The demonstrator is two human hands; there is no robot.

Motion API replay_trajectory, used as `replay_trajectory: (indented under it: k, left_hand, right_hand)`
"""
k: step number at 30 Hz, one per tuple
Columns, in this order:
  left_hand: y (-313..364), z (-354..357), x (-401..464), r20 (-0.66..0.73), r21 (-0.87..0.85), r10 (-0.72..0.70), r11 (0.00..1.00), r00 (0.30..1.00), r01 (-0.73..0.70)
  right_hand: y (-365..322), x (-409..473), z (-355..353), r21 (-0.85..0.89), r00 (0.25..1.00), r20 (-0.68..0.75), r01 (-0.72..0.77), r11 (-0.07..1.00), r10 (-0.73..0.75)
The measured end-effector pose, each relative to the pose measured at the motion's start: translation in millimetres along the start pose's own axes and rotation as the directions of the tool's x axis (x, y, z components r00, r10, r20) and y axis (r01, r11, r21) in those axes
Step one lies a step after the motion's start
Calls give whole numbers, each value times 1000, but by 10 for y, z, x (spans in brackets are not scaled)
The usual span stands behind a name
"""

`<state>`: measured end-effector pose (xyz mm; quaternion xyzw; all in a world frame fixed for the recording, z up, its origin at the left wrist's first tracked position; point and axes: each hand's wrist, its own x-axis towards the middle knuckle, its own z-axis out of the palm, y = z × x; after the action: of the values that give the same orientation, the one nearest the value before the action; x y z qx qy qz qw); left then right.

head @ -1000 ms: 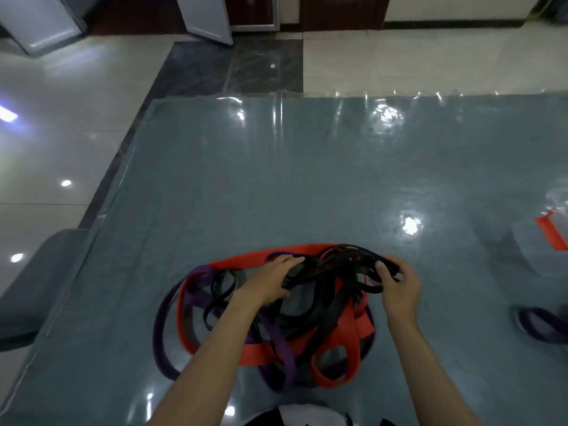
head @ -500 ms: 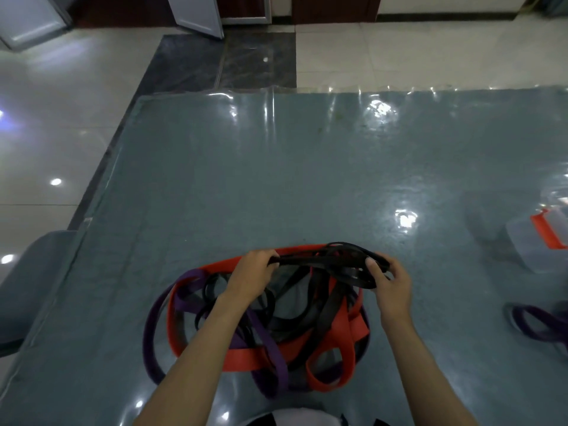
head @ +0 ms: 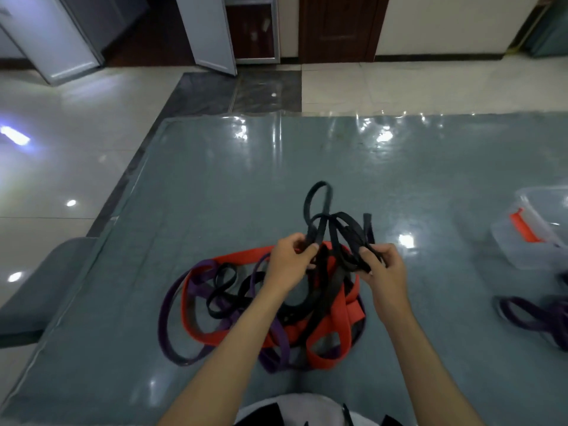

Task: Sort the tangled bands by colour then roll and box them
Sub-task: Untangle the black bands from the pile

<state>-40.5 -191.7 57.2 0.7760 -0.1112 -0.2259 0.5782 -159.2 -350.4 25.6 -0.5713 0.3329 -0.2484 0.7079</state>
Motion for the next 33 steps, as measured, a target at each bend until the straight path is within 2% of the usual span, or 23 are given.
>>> replay_trajectory:
  k: [2,5,9,13,17,20,23,27,31,33]
  left_hand:
    - [13,252,-176,-17,-44,33,998,999,-33]
    - [-35,552,-402,-5,17,75,997,997,-75]
    - [-116,860,-686,100,21,34,999,994,-36]
    - [-73,1182,-907,172,40,156,985,973,-166]
    - [-23,1484,-960,202,31,183,981,962,-193]
    - [-40,1737,-987,220,23,163,985,962,-172]
    - [-143,1997,-1029,232,87,81,991,969,-103]
    - [-442,2301,-1107,186,277,-69,961,980,15]
    - [-669,2528,-1297,162,439,-179,894,970,92]
    - [-704,2599,-1369,146,476,-208,872,967,116]
  right_hand:
    - [-40,-132,-21,-16,998,64,23,1000,-22]
    - [-38,-308,-138,-68,993,120,33,997,-25]
    - [-15,-452,-528,-127,995,101,25,992,-12]
    - [-29,-562,-961,-147,997,71,26,989,-15]
    - [-62,-626,-1354,-147,997,67,44,988,-34]
    - [-51,-598,-1678,-136,995,100,10,991,4]
    - [76,-497,-2013,-222,990,129,-34,974,64]
    - [351,-395,-2421,-444,938,263,-90,892,225]
    - [515,-380,-2721,-746,790,365,-68,662,492]
    - [494,-340,-2780,-789,767,378,-27,614,519]
